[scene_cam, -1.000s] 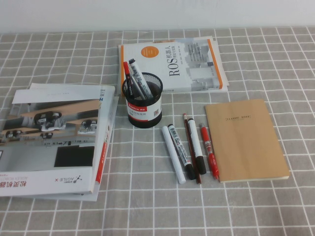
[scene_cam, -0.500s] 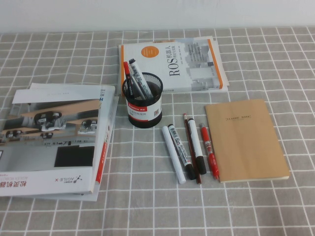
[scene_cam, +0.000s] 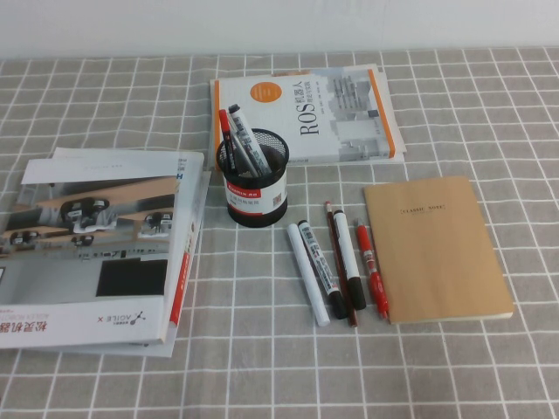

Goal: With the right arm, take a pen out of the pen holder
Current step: 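Take a marker out of the pen holder and lay it on the table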

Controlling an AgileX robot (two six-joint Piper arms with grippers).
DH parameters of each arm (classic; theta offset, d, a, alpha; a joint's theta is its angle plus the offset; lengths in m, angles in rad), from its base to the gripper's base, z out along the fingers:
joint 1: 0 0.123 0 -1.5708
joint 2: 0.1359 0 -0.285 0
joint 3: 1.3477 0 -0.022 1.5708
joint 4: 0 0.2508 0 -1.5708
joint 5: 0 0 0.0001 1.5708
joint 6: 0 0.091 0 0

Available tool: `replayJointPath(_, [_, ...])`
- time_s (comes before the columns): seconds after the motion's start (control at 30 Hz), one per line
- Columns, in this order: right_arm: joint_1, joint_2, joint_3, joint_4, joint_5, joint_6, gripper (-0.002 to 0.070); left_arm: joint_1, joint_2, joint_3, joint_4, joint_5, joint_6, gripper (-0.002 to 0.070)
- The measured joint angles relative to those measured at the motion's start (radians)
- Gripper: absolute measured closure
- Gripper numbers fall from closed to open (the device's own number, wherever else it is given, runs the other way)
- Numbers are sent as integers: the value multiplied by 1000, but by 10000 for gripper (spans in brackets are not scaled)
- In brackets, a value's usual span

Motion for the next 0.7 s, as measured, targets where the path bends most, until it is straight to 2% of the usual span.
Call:
replayJointPath(0.2, [0, 208, -150, -108, 133, -31, 689, 0, 0, 0, 0, 0, 0, 678])
replayJointPath(0.43, [7, 380, -232, -49, 126, -158, 689, 0, 0, 0, 0, 0, 0, 678])
replayJointPath(0.53, [63, 443, -247, -36, 70, -176, 688, 0, 0, 0, 0, 0, 0, 678])
replayJointPath(0.7, [263, 571, -287, -42, -76, -180, 689, 0, 0, 0, 0, 0, 0, 678])
